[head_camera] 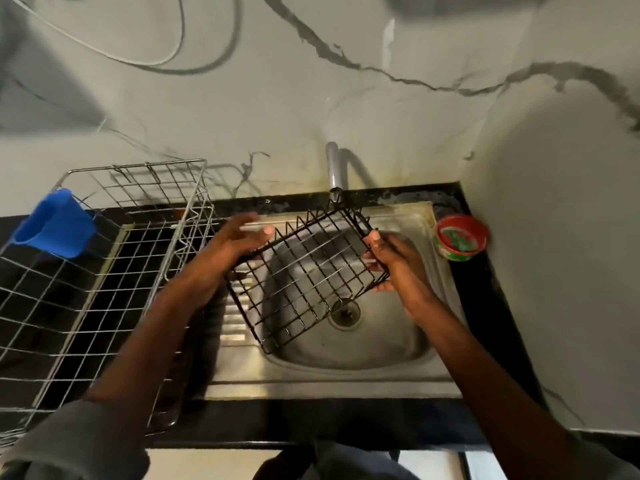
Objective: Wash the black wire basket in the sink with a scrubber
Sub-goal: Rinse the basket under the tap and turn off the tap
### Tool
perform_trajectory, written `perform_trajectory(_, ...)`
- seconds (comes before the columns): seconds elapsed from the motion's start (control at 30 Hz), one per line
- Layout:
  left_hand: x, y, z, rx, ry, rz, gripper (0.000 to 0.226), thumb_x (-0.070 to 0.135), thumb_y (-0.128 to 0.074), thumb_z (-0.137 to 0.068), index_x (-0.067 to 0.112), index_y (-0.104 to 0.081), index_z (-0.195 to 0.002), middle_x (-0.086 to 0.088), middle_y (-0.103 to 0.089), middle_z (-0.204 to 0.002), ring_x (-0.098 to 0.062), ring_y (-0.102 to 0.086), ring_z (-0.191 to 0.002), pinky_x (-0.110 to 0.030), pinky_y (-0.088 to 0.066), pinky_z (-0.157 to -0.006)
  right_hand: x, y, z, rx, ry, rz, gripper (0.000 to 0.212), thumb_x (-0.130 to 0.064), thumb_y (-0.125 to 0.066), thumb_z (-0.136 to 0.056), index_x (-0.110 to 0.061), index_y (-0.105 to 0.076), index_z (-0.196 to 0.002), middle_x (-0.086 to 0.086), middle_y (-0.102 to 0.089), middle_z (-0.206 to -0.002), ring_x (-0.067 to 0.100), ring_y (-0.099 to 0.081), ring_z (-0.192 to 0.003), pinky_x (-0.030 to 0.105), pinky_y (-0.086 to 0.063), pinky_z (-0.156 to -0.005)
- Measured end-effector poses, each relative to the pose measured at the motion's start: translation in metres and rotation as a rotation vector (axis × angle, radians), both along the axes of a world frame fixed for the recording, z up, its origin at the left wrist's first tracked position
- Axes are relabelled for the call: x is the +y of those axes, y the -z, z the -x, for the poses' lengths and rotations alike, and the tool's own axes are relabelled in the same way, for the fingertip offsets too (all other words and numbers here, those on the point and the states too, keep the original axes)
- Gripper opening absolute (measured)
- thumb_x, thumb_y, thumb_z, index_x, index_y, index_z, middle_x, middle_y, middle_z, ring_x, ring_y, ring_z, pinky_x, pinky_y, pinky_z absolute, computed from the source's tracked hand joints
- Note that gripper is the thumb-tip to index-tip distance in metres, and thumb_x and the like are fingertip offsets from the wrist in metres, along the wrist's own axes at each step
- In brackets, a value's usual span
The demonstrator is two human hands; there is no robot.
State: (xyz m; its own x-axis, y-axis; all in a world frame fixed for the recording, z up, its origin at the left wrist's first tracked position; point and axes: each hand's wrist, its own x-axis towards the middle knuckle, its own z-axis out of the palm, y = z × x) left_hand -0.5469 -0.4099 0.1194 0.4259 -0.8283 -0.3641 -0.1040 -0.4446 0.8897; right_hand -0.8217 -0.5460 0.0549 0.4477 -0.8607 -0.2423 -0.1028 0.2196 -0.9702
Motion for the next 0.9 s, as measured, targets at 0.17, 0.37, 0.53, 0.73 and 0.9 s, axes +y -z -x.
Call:
perform_trajectory(0.17,0.017,-0.080,-0.043,-0.038,0.272,-0.125,0.077,0.064,-0.084,-0.068,0.036,-0.061,-0.136,-0.002,-0.074,-0.125,-0.030,-0.071,-0.112,-0.036,-0.057,-0.084,0.005,-0.066,-0.054,-0.027,-0.053,0.016,0.041,-0.061,-0.061,-0.091,-0.027,-0.073,-0.110,0.001,-0.077,-0.103,0.013,-0.070,-0.091,0.046,-0.058,-0.080)
perform_trajectory(0.37,0.067,-0.107,-0.113,0.066,0.043,0.139,0.054,0.031,-0.082,-0.084,0.036,-0.067,-0.136,-0.014,-0.071,-0.130,-0.024,-0.069,-0.108,-0.036,-0.055,-0.085,0.021,-0.129,-0.163,-0.163,0.032,0.088,0.082,-0.078,-0.071,-0.072,-0.034,-0.051,-0.138,-0.009,-0.060,-0.137,0.016,-0.054,-0.123,0.050,-0.047,-0.102)
perform_trajectory(0.53,0.130,-0.092,-0.176,0.225,-0.175,0.292,0.071,0.048,-0.099,-0.054,0.033,-0.076,-0.119,-0.007,-0.078,-0.106,-0.017,-0.074,-0.086,-0.031,-0.039,-0.073,0.098,-0.135,-0.267,-0.204,-0.087,0.024,0.115,-0.063,-0.082,-0.069,-0.042,-0.013,-0.159,-0.005,-0.027,-0.166,0.022,-0.033,-0.148,0.054,-0.029,-0.116)
perform_trajectory(0.73,0.184,-0.047,-0.241,0.261,-0.375,0.258,0.030,0.047,-0.080,-0.080,0.031,-0.075,-0.106,-0.004,-0.071,-0.100,-0.022,-0.067,-0.084,-0.043,-0.043,-0.083,0.191,-0.105,-0.352,-0.084,-0.169,0.011,0.087,-0.056,-0.059,-0.097,-0.030,-0.008,-0.163,-0.001,-0.011,-0.170,0.026,-0.021,-0.154,0.050,-0.024,-0.122)
perform_trajectory(0.9,0.196,-0.010,-0.259,0.061,-0.384,0.054,0.050,0.045,-0.063,-0.089,0.019,-0.058,-0.131,-0.022,-0.062,-0.118,-0.036,-0.063,-0.104,-0.040,-0.048,-0.076,0.218,-0.066,-0.396,0.087,-0.159,-0.203,0.062,-0.044,-0.052,-0.102,-0.014,-0.032,-0.153,0.004,-0.042,-0.154,0.030,-0.041,-0.141,0.050,-0.033,-0.117)
